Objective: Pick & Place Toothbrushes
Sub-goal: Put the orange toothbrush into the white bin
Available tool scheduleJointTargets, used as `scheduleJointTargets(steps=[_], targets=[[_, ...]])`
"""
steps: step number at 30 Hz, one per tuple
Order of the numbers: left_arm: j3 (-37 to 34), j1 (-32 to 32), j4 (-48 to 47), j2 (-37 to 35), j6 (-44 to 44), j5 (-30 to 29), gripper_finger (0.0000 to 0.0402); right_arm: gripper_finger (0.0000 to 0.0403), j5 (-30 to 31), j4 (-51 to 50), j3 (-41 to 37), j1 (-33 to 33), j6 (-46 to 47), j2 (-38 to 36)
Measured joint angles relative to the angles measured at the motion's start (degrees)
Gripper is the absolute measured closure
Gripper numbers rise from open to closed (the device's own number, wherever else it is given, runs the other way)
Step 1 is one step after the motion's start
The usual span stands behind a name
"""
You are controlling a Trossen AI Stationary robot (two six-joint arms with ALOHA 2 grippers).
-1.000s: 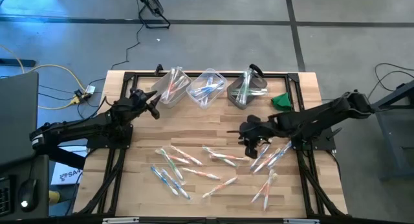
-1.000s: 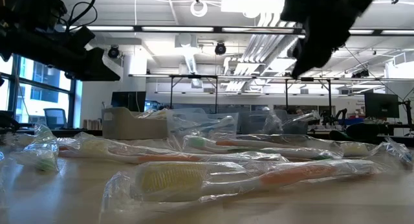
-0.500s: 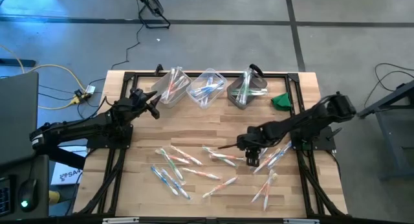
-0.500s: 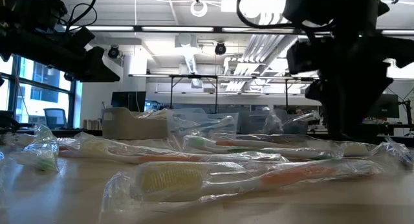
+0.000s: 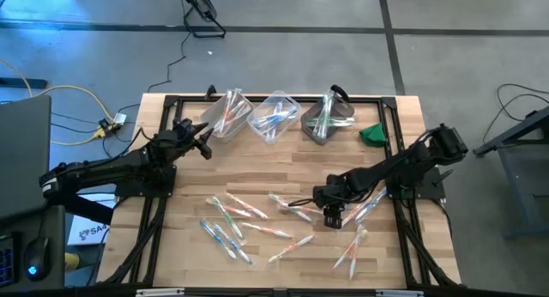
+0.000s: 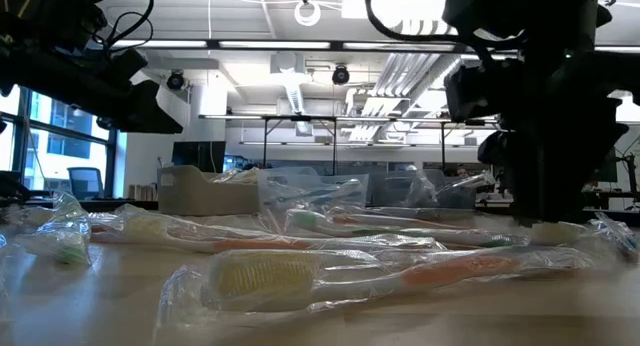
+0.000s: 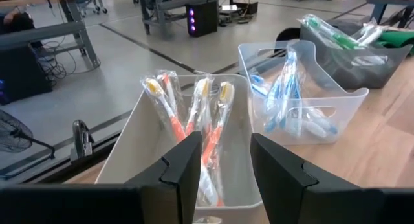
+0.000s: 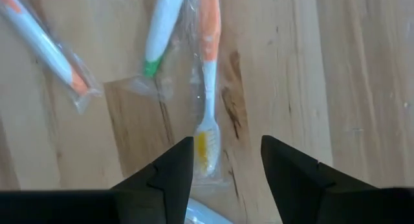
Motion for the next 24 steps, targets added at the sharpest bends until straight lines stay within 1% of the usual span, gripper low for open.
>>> scheduleJointTargets(steps=[7, 13, 20, 24], targets=[[0.00, 0.00, -0.28, 0.00, 0.00, 0.00, 0.0270, 0.0229, -0.72, 0.70, 0.02, -0.50, 0.79, -0.17], [0.00, 0.00, -0.27, 0.02, -0.02, 0.00, 0.0270, 0.0229, -3.35, 2.66, 0.02, -0.41, 1.60, -0.17], [0.00, 0.00, -0.76, 0.01, -0.02, 0.00, 0.0270, 0.0229, -1.42, 2.67, 0.02, -0.39, 1.55, 0.34], [-0.02, 0.00, -0.71, 0.00, -0.02, 0.00, 0.0270, 0.0229, -1.38, 3.31, 0.02, -0.33, 1.40, 1.37]])
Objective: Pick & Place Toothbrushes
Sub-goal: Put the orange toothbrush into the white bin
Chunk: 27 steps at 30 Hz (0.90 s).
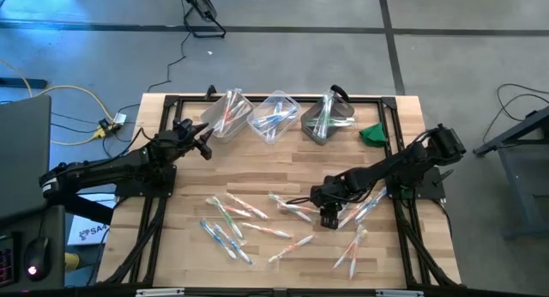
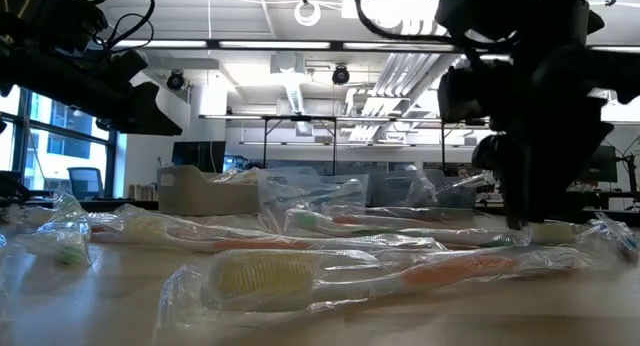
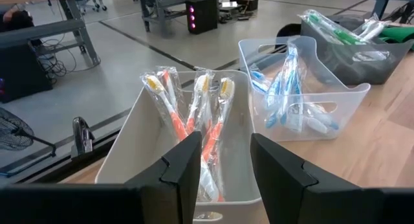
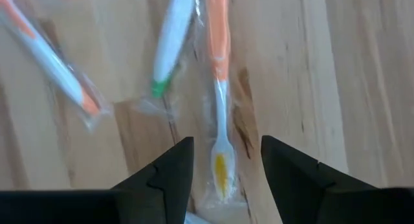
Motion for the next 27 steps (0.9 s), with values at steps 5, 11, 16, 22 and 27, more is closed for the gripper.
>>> scheduleJointTargets(steps=[5, 11, 16, 22, 27], targets=[[0.00, 0.00, 0.02, 0.00, 0.00, 0.00, 0.0270, 0.0229, 0.59, 0.76, 0.02, 0.82, 0.04, 1.87], [0.00, 0.00, 0.02, 0.00, 0.00, 0.00, 0.0270, 0.0229, 2.73, 1.04, 0.20, 1.91, 0.52, 3.31], [0.00, 0.00, 0.02, 0.00, -0.02, 0.00, 0.0270, 0.0235, 5.06, 0.75, 0.13, 2.04, 0.99, 3.31], [0.00, 0.00, 0.02, 0.00, -0.02, 0.01, 0.0270, 0.0290, 5.85, 0.73, 0.09, 2.00, 1.66, 3.38], [-0.02, 0.02, -0.02, 0.00, -0.02, 0.00, 0.0270, 0.0346, 6.27, 0.69, 0.04, 1.93, 1.68, 3.40]])
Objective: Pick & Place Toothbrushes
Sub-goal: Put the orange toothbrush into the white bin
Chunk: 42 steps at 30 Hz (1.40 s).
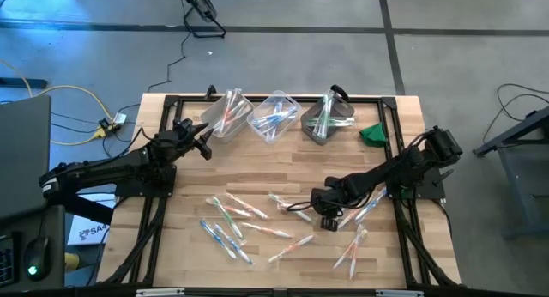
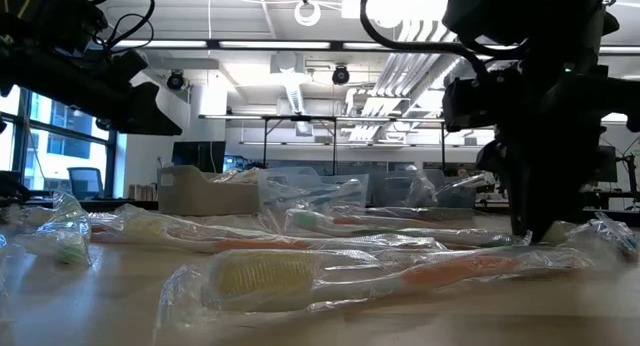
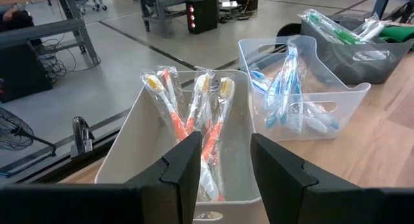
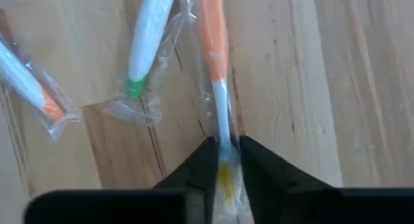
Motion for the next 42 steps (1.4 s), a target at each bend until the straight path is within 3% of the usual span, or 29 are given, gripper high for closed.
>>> scheduleJointTargets(steps=[6, 18, 30, 42], targets=[[0.00, -0.01, -2.48, 0.00, 0.08, 0.00, 0.0270, 0.0393, 0.11, -0.02, -0.02, -0.02, 0.00, 0.00], [-0.02, -0.02, -4.72, 0.02, 0.04, 0.00, 0.0270, 0.0398, 0.38, 0.07, -0.09, 0.00, 2.97, -0.65], [-0.02, 0.00, -4.72, 0.00, 0.04, 0.00, 0.0270, 0.0401, 6.26, -0.26, -0.19, -0.23, 2.80, -10.11], [-0.02, 0.00, -3.49, 0.02, -0.23, 0.00, 0.0270, 0.0400, 17.50, -4.89, -0.05, -1.45, 0.79, -21.12]])
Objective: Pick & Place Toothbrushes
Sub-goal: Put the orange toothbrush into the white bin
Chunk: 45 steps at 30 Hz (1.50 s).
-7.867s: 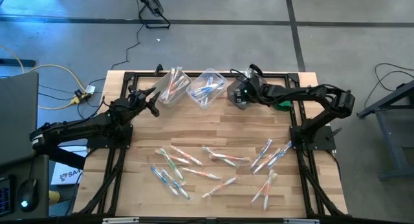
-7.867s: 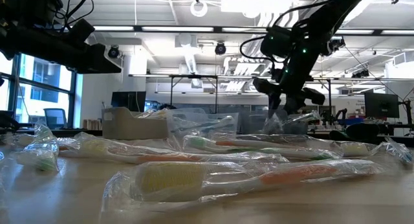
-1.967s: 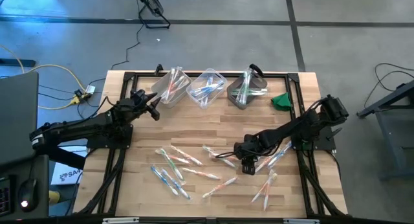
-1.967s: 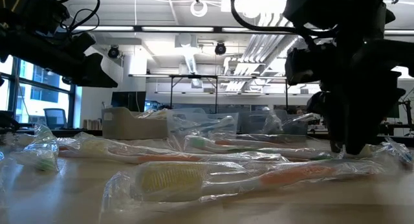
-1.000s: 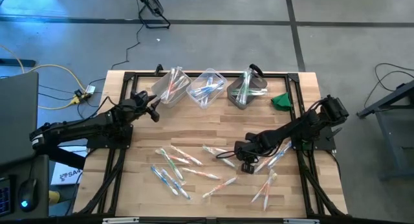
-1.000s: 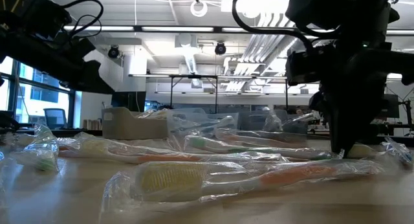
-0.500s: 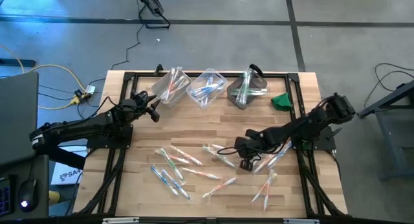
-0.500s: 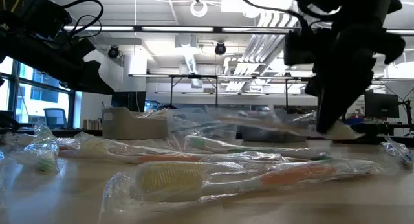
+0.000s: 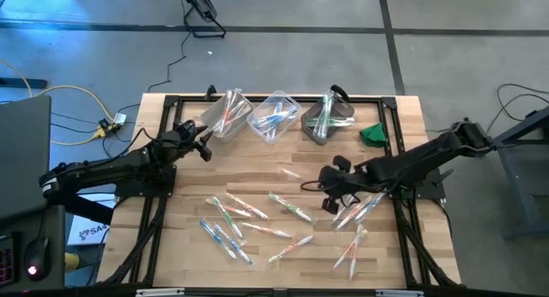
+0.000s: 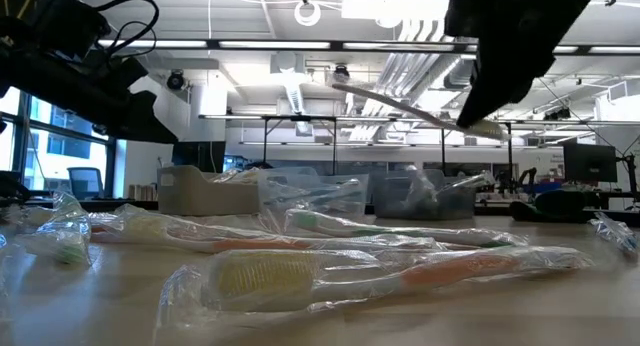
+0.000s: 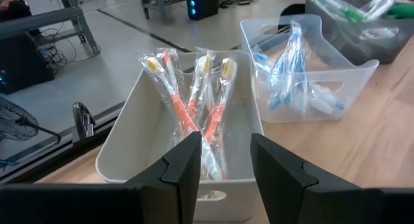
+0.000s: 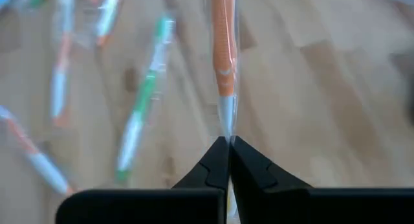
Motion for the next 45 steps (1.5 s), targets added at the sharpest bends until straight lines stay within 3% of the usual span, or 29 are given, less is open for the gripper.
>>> scheduleJointTargets(steps=[5, 11, 15, 23, 30, 36, 45], targets=[[0.00, -0.02, 1.16, -0.02, -3.26, 0.00, 0.0270, 0.0400, 0.62, -1.55, -0.01, -3.17, -3.52, -2.32], [0.00, 0.00, 1.07, -0.02, -7.27, 0.61, 0.0270, 0.0400, -2.91, -0.86, 0.01, -9.67, -10.07, -2.50], [0.00, 0.00, 1.89, 0.01, -7.56, 5.95, 0.0270, 0.0400, -6.88, 1.10, 0.01, -14.52, -14.93, -2.04], [0.02, -0.02, 13.03, 0.11, -7.22, 16.08, 0.0270, 0.0400, -15.50, 7.56, 0.01, -23.50, -24.88, -2.02], [0.02, 0.00, 21.35, 0.11, -3.09, 15.98, 0.0270, 0.0400, -18.78, 16.63, 0.01, -29.95, -33.98, -2.02], [0.02, 0.00, 24.82, 0.11, -2.82, 15.93, 0.0270, 0.0400, -25.50, 22.82, 0.01, -33.91, -39.42, -2.02], [0.02, 0.00, 25.35, 0.18, -4.07, 14.73, 0.0270, 0.0400, -25.89, 25.12, 0.01, -37.14, -43.54, -2.02]])
